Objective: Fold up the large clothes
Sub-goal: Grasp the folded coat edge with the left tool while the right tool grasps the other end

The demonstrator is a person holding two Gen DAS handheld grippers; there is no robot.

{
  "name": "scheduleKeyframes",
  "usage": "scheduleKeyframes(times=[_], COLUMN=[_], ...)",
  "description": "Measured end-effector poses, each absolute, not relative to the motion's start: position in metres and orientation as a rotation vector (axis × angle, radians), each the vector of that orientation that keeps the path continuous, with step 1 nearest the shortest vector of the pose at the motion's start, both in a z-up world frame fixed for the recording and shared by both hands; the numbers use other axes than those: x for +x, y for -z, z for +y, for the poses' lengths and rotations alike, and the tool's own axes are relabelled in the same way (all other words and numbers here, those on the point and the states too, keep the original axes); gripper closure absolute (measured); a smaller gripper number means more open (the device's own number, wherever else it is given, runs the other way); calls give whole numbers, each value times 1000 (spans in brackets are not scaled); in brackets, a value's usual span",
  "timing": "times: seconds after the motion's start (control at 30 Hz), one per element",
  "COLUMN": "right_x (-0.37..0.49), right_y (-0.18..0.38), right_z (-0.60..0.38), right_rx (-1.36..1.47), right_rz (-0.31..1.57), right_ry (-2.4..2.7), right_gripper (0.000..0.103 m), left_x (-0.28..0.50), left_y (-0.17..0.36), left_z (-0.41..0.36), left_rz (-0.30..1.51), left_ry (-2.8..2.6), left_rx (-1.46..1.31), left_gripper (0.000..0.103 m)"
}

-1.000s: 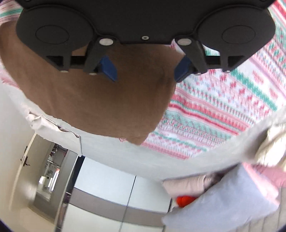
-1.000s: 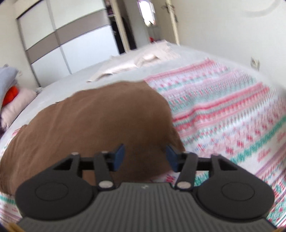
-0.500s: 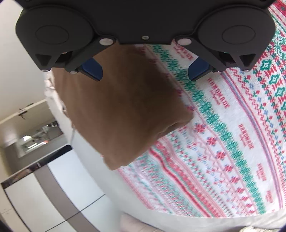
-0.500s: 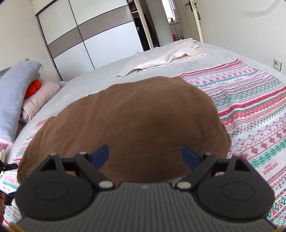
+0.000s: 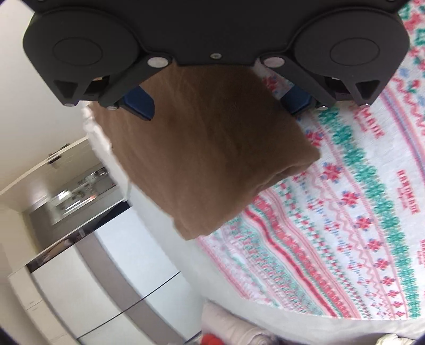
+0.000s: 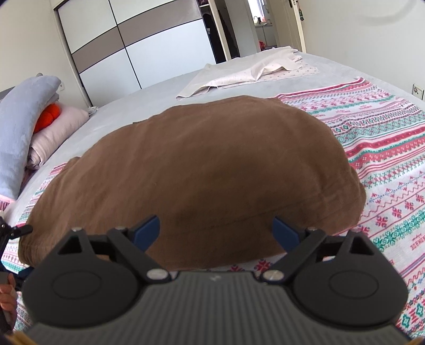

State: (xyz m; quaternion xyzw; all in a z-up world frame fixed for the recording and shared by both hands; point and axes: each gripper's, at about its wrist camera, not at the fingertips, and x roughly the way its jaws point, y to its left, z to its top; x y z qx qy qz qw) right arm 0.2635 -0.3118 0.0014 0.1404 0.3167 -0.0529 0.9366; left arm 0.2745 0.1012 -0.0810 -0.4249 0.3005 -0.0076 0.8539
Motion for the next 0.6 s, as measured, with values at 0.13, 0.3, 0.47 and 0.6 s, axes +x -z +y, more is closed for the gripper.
scheduleKeyframes(times=[0.13, 0.3, 0.47, 0.6], right_x=[264, 264, 264, 266], right_y=[0, -3, -6, -5], right_z=[-309, -295, -271, -250], right_rx=[292, 264, 230, 208], right_rz=[631, 592, 538, 511], right_ry=[100, 65, 7, -63], right_gripper=[10, 10, 16, 51], left_x=[277, 277, 277, 277], left_y=[92, 100, 103, 96], left_z=[97, 87, 84, 72], left_rz=[570, 499, 463, 433], left_ry=[-48, -92, -116, -139], left_rx=[-891, -888, -891, -812], left_gripper=[38, 46, 64, 75])
